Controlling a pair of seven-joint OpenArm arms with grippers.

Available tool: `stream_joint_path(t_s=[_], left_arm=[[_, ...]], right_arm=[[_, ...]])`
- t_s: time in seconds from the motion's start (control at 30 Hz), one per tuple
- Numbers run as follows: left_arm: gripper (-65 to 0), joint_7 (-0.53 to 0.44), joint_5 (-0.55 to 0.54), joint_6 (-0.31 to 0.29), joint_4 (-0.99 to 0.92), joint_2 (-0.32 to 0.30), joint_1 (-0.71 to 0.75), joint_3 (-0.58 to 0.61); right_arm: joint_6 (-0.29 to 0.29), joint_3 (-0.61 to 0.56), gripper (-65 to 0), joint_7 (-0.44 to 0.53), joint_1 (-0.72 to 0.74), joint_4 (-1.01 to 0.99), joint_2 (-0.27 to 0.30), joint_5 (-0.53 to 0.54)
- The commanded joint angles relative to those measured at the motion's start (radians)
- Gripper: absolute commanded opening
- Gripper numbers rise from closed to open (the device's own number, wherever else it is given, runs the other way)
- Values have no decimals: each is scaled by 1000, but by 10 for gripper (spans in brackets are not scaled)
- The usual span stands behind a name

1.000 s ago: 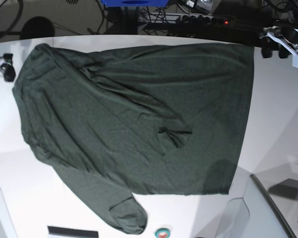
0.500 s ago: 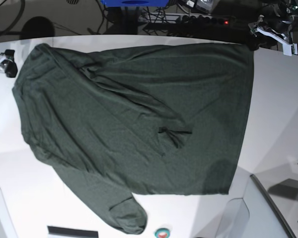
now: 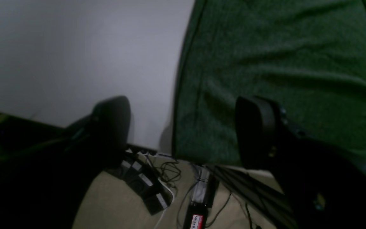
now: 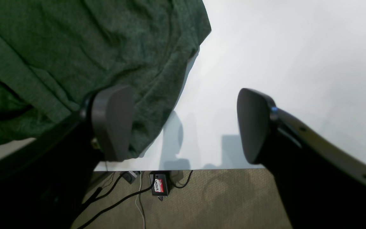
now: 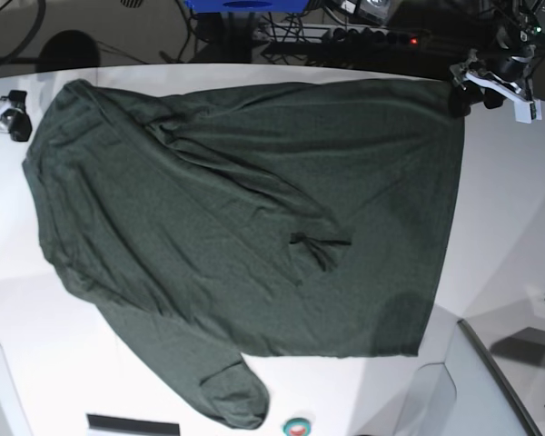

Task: Layout the t-shirt on the table in an organized manner, then fold the t-shirt properly
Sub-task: 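Grasp the shirt's shoulder corners with both grippers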

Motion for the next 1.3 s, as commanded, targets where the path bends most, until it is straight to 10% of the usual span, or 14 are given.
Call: stream_joint_path(t_s=[0.0,0.3,0.63,1.27], left_arm=[[-156,-16,5,-9,12,-14,3,19],[-176,-19,76,-9,-80,-6,-35,63],[-650,-19,76,-9,-111,-12,-44,60],[-650,-16,76,-9,-20,-12,-14,60]], right_arm=[[5,4,-171,20,0,12,18,11],[5,10,-171,23,0,11,18,11],[5,7,-192,23,6,-106,18,11],[5,-92,-197,25,26,-250,12,12]])
